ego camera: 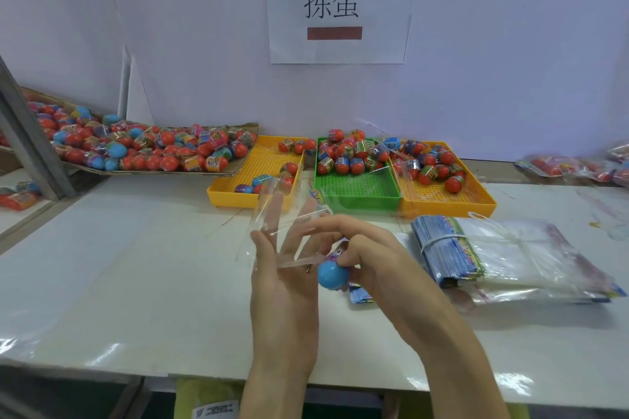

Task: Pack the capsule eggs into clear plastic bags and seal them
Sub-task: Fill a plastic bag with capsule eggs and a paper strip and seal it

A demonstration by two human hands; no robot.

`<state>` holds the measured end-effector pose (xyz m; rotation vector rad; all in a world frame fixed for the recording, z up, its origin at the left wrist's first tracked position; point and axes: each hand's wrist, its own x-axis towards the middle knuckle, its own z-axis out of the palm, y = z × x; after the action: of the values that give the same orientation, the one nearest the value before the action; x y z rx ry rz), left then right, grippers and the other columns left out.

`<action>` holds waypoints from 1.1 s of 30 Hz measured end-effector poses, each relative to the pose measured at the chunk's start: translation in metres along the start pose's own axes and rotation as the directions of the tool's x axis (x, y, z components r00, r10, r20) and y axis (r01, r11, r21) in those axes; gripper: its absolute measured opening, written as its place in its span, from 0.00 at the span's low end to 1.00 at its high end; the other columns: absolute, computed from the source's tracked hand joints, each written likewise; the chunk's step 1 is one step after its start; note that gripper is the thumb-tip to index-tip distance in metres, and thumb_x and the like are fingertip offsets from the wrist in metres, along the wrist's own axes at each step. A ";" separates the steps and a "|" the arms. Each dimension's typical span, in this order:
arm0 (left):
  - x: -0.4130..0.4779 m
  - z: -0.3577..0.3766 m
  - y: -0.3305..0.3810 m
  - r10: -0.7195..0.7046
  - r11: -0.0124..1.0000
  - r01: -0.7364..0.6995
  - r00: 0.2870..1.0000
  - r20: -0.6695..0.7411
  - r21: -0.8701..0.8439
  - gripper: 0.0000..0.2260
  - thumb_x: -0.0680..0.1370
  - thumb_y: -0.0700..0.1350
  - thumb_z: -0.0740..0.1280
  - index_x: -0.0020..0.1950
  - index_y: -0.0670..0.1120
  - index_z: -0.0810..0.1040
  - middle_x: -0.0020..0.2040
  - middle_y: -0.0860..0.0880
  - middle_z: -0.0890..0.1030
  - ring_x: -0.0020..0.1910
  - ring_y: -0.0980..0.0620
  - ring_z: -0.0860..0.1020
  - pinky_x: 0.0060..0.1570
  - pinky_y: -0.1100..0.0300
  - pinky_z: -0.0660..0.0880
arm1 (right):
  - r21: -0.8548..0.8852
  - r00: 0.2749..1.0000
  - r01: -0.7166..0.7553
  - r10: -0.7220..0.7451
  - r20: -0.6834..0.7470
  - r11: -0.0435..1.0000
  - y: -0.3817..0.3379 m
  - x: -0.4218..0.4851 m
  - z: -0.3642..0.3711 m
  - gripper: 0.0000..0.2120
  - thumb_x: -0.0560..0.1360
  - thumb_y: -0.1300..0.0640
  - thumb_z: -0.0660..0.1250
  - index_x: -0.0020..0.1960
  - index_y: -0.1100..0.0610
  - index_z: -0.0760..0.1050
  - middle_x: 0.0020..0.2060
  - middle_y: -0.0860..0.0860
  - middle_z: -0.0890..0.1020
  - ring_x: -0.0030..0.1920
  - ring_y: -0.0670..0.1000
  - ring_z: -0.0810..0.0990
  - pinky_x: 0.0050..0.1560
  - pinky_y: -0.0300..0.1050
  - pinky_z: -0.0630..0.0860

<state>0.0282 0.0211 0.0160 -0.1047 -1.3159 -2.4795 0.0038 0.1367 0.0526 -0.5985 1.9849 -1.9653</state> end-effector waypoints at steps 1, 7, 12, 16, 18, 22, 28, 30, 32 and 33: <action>0.000 0.000 0.001 0.002 1.000 -0.002 1.000 0.000 -0.015 0.21 0.80 0.64 0.52 0.68 0.65 0.76 0.64 0.50 0.83 0.63 0.46 0.81 0.65 0.42 0.71 | 0.005 0.998 0.019 -0.018 -0.054 1.000 0.000 0.000 -0.001 0.20 0.65 0.58 0.59 0.51 0.51 0.85 0.36 0.43 0.79 0.41 0.45 0.76 0.40 0.39 0.73; 0.000 0.002 0.003 0.011 0.999 -0.012 1.000 -0.020 -0.048 0.21 0.82 0.61 0.53 0.70 0.62 0.76 0.66 0.48 0.82 0.65 0.44 0.80 0.66 0.46 0.71 | -0.106 0.847 0.110 -0.149 -0.511 0.988 0.004 0.003 -0.004 0.09 0.70 0.61 0.74 0.45 0.48 0.83 0.39 0.46 0.82 0.43 0.46 0.82 0.42 0.39 0.79; -0.001 0.004 0.000 -0.010 0.999 0.010 1.000 -0.011 -0.053 0.20 0.82 0.61 0.52 0.68 0.63 0.77 0.65 0.48 0.82 0.65 0.44 0.80 0.67 0.45 0.70 | -0.147 0.832 0.129 -0.188 -0.522 0.981 0.006 0.006 0.010 0.11 0.68 0.63 0.79 0.43 0.50 0.81 0.37 0.45 0.85 0.42 0.45 0.85 0.41 0.37 0.80; -0.001 0.002 -0.003 -0.024 0.998 0.022 0.999 -0.041 -0.055 0.20 0.83 0.60 0.52 0.67 0.63 0.78 0.63 0.47 0.83 0.64 0.47 0.81 0.60 0.50 0.77 | -0.220 0.809 0.183 -0.274 -0.520 0.958 0.009 0.010 0.029 0.10 0.67 0.62 0.80 0.41 0.51 0.81 0.37 0.46 0.86 0.40 0.46 0.85 0.46 0.45 0.81; -0.001 0.000 -0.005 -0.040 0.997 0.034 0.997 -0.073 -0.073 0.20 0.83 0.61 0.52 0.63 0.62 0.82 0.62 0.46 0.83 0.64 0.47 0.81 0.57 0.55 0.79 | -0.237 0.825 0.202 -0.296 -0.482 0.950 0.010 0.011 0.035 0.09 0.69 0.62 0.79 0.41 0.50 0.81 0.37 0.46 0.85 0.40 0.46 0.85 0.45 0.42 0.80; 0.000 -0.003 -0.004 -0.041 0.991 0.029 0.995 -0.090 -0.132 0.24 0.82 0.63 0.51 0.57 0.57 0.86 0.63 0.44 0.83 0.64 0.46 0.81 0.65 0.48 0.73 | -0.271 0.881 0.233 -0.321 -0.349 0.934 0.009 0.010 0.032 0.14 0.76 0.69 0.68 0.44 0.50 0.80 0.38 0.46 0.86 0.40 0.49 0.85 0.45 0.41 0.80; 0.000 -0.002 -0.003 -0.049 0.993 0.038 0.993 -0.106 -0.108 0.21 0.83 0.59 0.54 0.71 0.54 0.76 0.60 0.44 0.84 0.61 0.47 0.82 0.53 0.57 0.81 | -0.180 0.888 0.222 -0.275 -0.369 0.958 0.010 0.012 0.031 0.12 0.72 0.65 0.75 0.45 0.48 0.80 0.45 0.45 0.86 0.45 0.47 0.84 0.49 0.41 0.81; 0.000 -0.001 -0.002 -0.038 0.996 0.028 0.992 -0.118 -0.081 0.20 0.83 0.57 0.56 0.71 0.54 0.77 0.58 0.44 0.85 0.59 0.47 0.83 0.49 0.58 0.81 | -0.169 0.904 0.194 -0.243 -0.351 0.966 0.011 0.012 0.032 0.12 0.71 0.65 0.76 0.45 0.49 0.80 0.44 0.47 0.86 0.43 0.49 0.84 0.49 0.45 0.82; 0.001 -0.002 -0.002 -0.033 0.996 0.021 0.990 -0.134 -0.090 0.18 0.84 0.55 0.56 0.65 0.53 0.82 0.55 0.44 0.85 0.54 0.49 0.84 0.46 0.60 0.81 | -0.168 0.902 0.205 -0.253 -0.349 0.964 0.012 0.012 0.031 0.13 0.69 0.66 0.77 0.43 0.50 0.80 0.41 0.47 0.86 0.42 0.49 0.84 0.48 0.45 0.81; 0.000 -0.002 -0.002 -0.038 0.995 0.026 0.990 -0.133 -0.094 0.18 0.85 0.54 0.56 0.61 0.53 0.84 0.55 0.43 0.85 0.54 0.49 0.84 0.46 0.59 0.81 | -0.169 0.894 0.215 -0.263 -0.361 0.962 0.011 0.012 0.031 0.13 0.68 0.66 0.78 0.42 0.50 0.80 0.41 0.46 0.85 0.42 0.49 0.84 0.47 0.43 0.81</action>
<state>0.0273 0.0205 0.0133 0.0616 -1.1574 -2.5257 0.0075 0.1038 0.0412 -0.5437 2.3803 -2.2588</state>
